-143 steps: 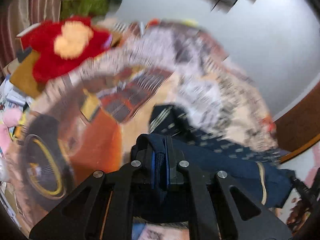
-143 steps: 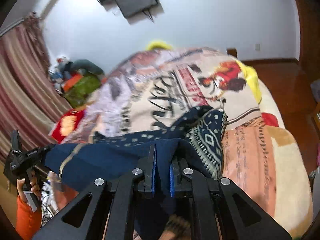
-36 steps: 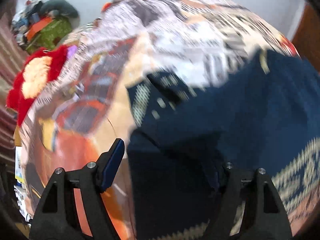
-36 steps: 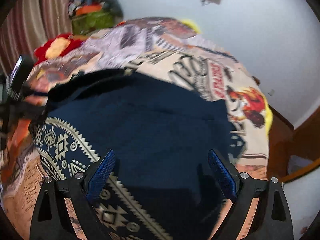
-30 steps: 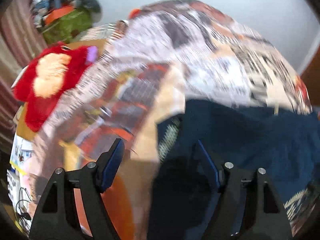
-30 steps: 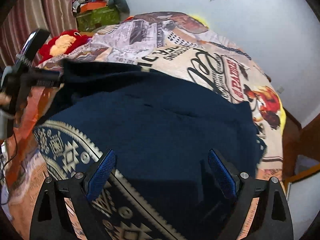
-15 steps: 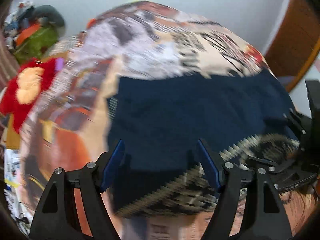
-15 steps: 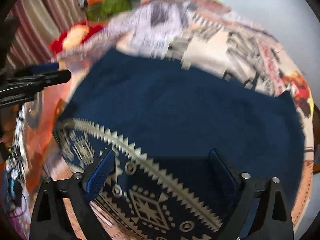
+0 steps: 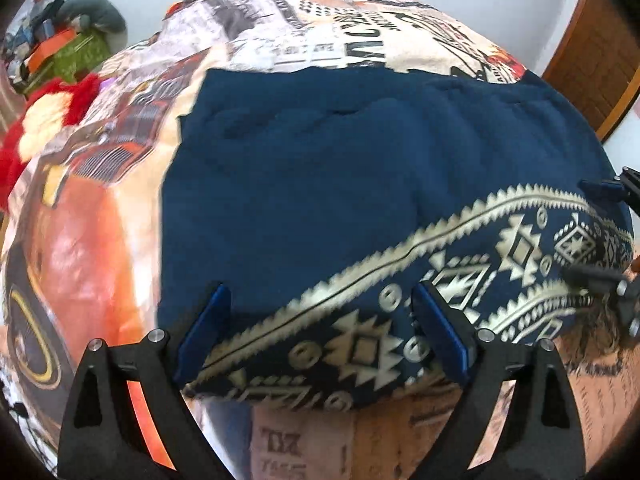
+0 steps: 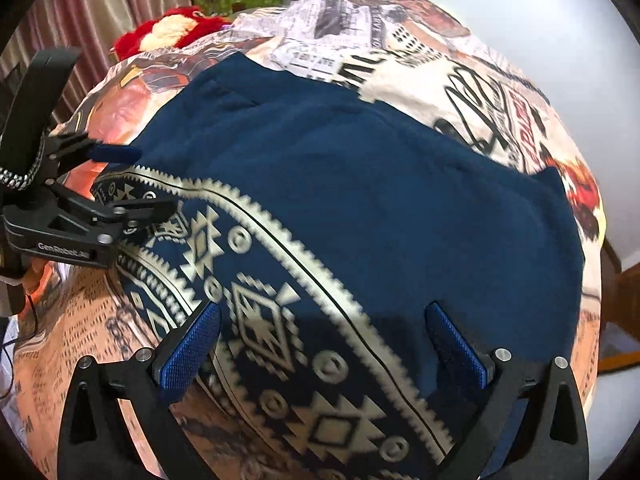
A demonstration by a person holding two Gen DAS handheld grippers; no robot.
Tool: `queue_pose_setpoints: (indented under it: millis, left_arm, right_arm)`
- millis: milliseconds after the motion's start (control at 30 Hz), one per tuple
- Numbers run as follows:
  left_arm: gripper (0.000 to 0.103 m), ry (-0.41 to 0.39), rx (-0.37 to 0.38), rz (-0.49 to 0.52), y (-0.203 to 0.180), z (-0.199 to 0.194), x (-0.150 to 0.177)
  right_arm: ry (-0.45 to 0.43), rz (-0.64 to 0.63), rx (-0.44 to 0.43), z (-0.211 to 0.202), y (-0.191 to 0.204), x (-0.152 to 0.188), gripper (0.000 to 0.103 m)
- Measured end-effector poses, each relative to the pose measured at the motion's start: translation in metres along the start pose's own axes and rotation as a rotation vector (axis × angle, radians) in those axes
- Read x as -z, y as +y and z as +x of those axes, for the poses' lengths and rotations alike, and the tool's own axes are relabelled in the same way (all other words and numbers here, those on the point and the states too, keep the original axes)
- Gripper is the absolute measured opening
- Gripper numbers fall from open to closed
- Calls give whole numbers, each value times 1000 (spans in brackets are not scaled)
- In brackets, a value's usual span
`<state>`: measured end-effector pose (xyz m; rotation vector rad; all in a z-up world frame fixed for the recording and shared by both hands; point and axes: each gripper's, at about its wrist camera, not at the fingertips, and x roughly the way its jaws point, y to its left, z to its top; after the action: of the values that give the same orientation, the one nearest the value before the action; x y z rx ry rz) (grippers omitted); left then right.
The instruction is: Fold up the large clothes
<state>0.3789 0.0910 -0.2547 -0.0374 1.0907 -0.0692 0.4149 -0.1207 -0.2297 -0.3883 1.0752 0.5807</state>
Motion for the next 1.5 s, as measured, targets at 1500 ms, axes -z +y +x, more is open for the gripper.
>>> queue_pose_setpoints:
  millis: [1500]
  left_arm:
    - [93, -23, 745, -904, 87, 36, 52]
  right_arm:
    - [7, -44, 39, 18, 22, -20, 103]
